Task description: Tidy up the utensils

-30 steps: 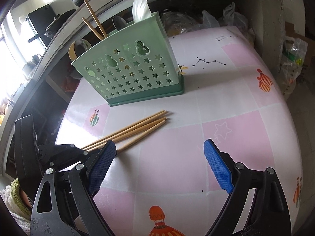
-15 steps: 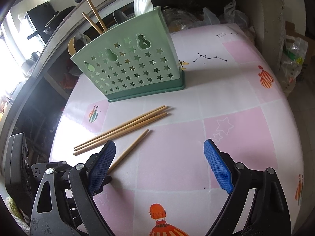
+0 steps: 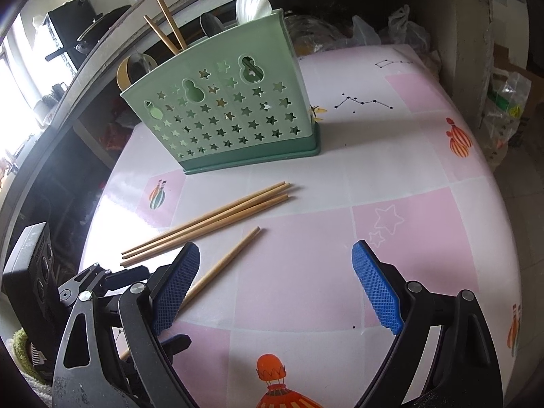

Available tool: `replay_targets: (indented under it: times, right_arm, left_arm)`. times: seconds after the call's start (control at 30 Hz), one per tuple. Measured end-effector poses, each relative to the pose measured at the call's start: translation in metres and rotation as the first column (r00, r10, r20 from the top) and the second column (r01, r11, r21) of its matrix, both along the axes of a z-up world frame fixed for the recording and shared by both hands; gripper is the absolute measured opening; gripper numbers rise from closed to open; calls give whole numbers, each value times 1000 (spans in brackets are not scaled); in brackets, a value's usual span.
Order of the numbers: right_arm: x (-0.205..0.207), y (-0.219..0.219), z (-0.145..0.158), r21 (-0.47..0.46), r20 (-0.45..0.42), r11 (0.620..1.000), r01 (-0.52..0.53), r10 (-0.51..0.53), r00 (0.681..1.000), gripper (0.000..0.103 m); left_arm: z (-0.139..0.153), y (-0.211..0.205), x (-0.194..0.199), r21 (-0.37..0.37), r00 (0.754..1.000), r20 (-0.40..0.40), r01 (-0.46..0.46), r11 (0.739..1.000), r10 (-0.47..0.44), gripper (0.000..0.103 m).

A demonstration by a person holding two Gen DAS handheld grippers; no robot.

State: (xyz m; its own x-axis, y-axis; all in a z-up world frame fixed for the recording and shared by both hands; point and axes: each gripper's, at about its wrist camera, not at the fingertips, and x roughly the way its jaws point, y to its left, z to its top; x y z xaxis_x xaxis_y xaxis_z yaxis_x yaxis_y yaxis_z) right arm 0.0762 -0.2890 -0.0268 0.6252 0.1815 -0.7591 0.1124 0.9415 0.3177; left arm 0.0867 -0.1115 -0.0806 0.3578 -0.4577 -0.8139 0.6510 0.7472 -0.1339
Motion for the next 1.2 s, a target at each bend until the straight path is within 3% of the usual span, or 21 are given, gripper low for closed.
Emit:
replay_targets:
  times: [0.37,0.6,0.93,1.2]
  right_arm:
    - [1,1,-2,-18,-4,1000,8,-8,1000,86]
    - [-1,-1,-2,-14,-3,1000,23,-23,1000,87]
    - [-1,-1,-3,-8,-5,1000,22,-22,1000,87]
    - [0,0,-4,0,-5,1000,20,-20,1000,87]
  left_arm:
    - [1,7,1,-30,1000,-13,-26,999,26,98]
    - [-2,-5,-6,50,999,39,-7,999,5,98]
    - [0,4,-5,-26,997,10,-71,997,72,98]
    - [-1,3,-5,-18,998,13,-65,998,65,98]
